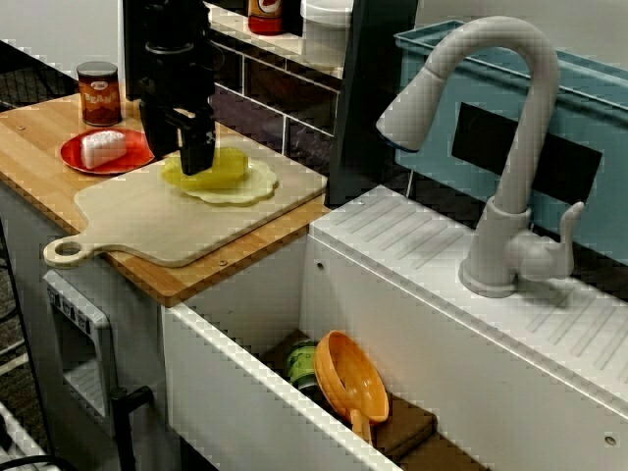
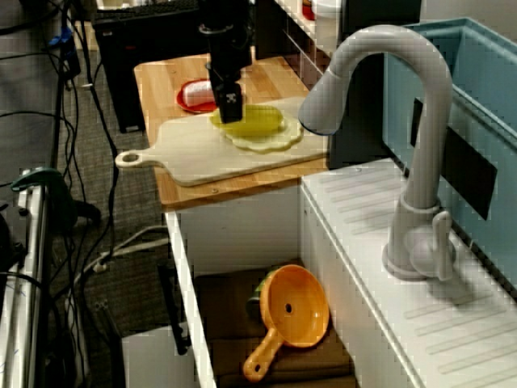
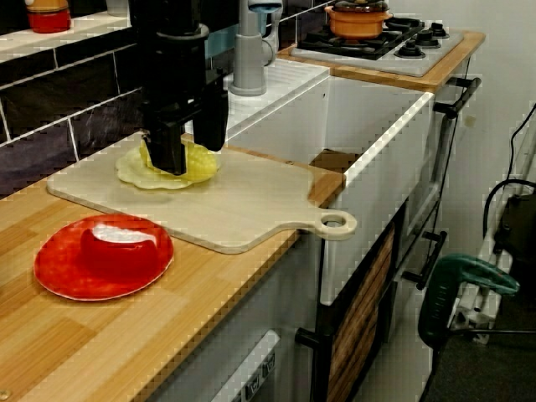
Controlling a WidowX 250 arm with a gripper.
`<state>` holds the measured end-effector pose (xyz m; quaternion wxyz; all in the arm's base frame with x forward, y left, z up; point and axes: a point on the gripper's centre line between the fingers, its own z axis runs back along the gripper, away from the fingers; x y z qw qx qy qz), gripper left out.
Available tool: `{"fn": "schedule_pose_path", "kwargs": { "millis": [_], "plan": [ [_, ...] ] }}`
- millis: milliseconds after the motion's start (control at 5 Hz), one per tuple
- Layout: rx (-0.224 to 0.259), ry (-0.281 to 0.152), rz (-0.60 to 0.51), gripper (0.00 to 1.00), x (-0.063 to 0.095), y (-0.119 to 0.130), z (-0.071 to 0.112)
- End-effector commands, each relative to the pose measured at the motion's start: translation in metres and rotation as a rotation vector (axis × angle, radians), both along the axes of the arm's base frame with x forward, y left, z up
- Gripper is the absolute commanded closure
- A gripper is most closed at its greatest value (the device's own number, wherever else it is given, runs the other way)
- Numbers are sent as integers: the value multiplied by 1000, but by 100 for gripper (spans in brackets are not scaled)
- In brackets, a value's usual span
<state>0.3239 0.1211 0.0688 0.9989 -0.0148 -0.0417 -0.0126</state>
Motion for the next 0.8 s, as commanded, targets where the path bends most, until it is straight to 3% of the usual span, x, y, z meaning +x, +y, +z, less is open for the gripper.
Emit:
{"fn": "schedule_pose_path", "kwargs": {
  "millis": [0,600],
  "plan": [
    [4,-85,31,0,-3,22,48],
    [115,-114,68,0,-5,48,45]
  ]
}}
